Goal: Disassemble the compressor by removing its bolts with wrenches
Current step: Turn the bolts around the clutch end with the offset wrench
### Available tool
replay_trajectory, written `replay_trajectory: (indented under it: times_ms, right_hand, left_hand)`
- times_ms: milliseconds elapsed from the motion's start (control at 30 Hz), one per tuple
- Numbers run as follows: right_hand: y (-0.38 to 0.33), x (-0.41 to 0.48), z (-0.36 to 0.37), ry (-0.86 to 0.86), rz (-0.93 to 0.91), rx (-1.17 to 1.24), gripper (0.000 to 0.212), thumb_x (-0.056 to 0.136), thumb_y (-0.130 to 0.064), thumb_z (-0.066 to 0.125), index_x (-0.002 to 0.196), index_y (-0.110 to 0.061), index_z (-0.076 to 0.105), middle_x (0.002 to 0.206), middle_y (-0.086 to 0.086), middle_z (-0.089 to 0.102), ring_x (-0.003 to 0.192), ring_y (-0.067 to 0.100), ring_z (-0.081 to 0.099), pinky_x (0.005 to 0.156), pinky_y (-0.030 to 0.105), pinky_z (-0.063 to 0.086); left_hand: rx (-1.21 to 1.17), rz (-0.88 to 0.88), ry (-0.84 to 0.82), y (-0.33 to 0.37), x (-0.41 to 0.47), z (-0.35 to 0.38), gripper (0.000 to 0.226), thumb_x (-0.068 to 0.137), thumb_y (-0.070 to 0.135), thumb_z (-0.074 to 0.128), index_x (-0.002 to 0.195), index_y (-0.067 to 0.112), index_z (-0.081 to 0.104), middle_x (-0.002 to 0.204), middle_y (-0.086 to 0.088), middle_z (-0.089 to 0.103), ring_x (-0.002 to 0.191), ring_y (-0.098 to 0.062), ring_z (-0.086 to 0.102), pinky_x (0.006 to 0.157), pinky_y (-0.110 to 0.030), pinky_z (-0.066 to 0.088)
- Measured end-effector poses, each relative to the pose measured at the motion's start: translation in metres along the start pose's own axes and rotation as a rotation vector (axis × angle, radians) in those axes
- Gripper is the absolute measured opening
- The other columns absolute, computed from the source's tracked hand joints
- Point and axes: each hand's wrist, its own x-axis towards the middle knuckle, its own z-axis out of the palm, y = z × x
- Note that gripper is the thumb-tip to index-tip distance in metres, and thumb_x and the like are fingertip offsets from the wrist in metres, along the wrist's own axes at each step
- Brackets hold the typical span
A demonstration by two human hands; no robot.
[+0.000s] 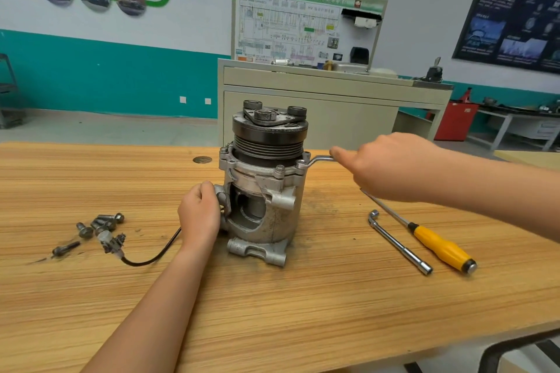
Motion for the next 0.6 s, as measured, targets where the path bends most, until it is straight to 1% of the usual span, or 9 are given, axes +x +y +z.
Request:
replay_trajectory:
  times_ms: [67, 133, 167, 233, 300, 367, 467, 533, 600]
  right_hand:
    - [0.008, 0.009, 0.013, 0.024, -0.008, 0.002, 0.043, 0.093, -0.008, 0.038, 0.133, -0.019, 0.024, 0.061, -0.002, 0.040, 0.047, 0.011, 0.034, 0.039, 0.023, 0.022]
    - [0.012, 0.021, 0.025, 0.061, 0.015, 0.052, 0.040, 0.091, -0.003, 0.041, 0.126, -0.018, 0.030, 0.068, -0.001, 0.041, 0.051, 0.014, 0.040, 0.043, 0.024, 0.031]
    - [0.011, 0.028, 0.030, 0.097, 0.020, 0.096, 0.039, 0.089, 0.000, 0.042, 0.123, -0.016, 0.033, 0.072, 0.001, 0.044, 0.058, 0.017, 0.045, 0.049, 0.026, 0.039]
    - [0.008, 0.039, 0.039, 0.209, -0.007, 0.133, 0.038, 0.085, 0.010, 0.045, 0.119, -0.007, 0.045, 0.080, 0.009, 0.055, 0.072, 0.026, 0.054, 0.073, 0.035, 0.049]
    - [0.004, 0.052, 0.052, 0.421, -0.015, 0.170, 0.035, 0.072, 0.022, 0.054, 0.101, 0.005, 0.059, 0.080, 0.021, 0.064, 0.072, 0.034, 0.062, 0.086, 0.049, 0.049]
    - [-0.002, 0.061, 0.059, 0.499, -0.021, 0.224, 0.033, 0.066, 0.025, 0.059, 0.094, 0.008, 0.063, 0.082, 0.025, 0.066, 0.073, 0.036, 0.065, 0.085, 0.055, 0.048]
    - [-0.003, 0.054, 0.062, 0.436, -0.001, 0.324, 0.036, 0.085, 0.010, 0.052, 0.119, 0.002, 0.055, 0.102, 0.022, 0.066, 0.088, 0.037, 0.063, 0.081, 0.045, 0.049]
    - [-0.001, 0.035, 0.064, 0.544, 0.085, 0.482, 0.037, 0.090, -0.001, 0.051, 0.127, 0.000, 0.052, 0.091, 0.019, 0.068, 0.074, 0.031, 0.064, 0.062, 0.040, 0.053]
    - [-0.002, 0.008, 0.057, 0.670, 0.203, 0.699, 0.039, 0.091, -0.008, 0.048, 0.130, 0.000, 0.048, 0.065, 0.011, 0.061, 0.049, 0.022, 0.052, 0.045, 0.032, 0.045]
  left_hand:
    - [-0.015, -0.001, 0.007, -0.001, 0.001, 0.001, 0.034, 0.092, 0.016, 0.036, 0.061, 0.009, 0.048, 0.061, -0.007, 0.052, 0.056, -0.020, 0.046, 0.054, -0.031, 0.036]
    - [-0.011, 0.002, 0.021, -0.001, 0.000, 0.002, 0.037, 0.092, 0.016, 0.036, 0.056, 0.013, 0.045, 0.057, -0.001, 0.049, 0.053, -0.017, 0.043, 0.052, -0.030, 0.033]
    - [-0.001, 0.010, 0.028, -0.002, 0.000, 0.002, 0.038, 0.092, 0.016, 0.036, 0.055, 0.014, 0.043, 0.057, 0.000, 0.048, 0.054, -0.016, 0.041, 0.052, -0.030, 0.032]
    - [0.015, 0.027, 0.034, -0.006, 0.003, 0.002, 0.038, 0.093, 0.017, 0.036, 0.055, 0.014, 0.042, 0.061, -0.001, 0.048, 0.063, -0.018, 0.042, 0.060, -0.032, 0.033]
    - [0.022, 0.023, 0.035, -0.009, 0.006, 0.001, 0.036, 0.094, 0.019, 0.036, 0.058, 0.012, 0.043, 0.069, -0.005, 0.051, 0.074, -0.022, 0.045, 0.069, -0.038, 0.036]
    - [0.026, 0.025, 0.029, -0.009, 0.007, 0.001, 0.036, 0.093, 0.019, 0.036, 0.060, 0.011, 0.045, 0.072, -0.007, 0.053, 0.078, -0.024, 0.048, 0.072, -0.043, 0.039]
    - [0.034, 0.070, 0.020, -0.008, 0.005, 0.000, 0.037, 0.092, 0.016, 0.035, 0.059, 0.008, 0.050, 0.067, -0.008, 0.055, 0.074, -0.029, 0.052, 0.069, -0.046, 0.043]
    - [0.088, 0.127, 0.032, -0.009, 0.004, -0.001, 0.036, 0.093, 0.015, 0.035, 0.065, -0.004, 0.050, 0.069, -0.018, 0.054, 0.072, -0.031, 0.050, 0.067, -0.045, 0.042]
    - [0.128, 0.173, 0.050, -0.010, 0.004, -0.001, 0.036, 0.094, 0.014, 0.034, 0.064, -0.002, 0.046, 0.064, -0.016, 0.047, 0.066, -0.024, 0.042, 0.060, -0.039, 0.034]
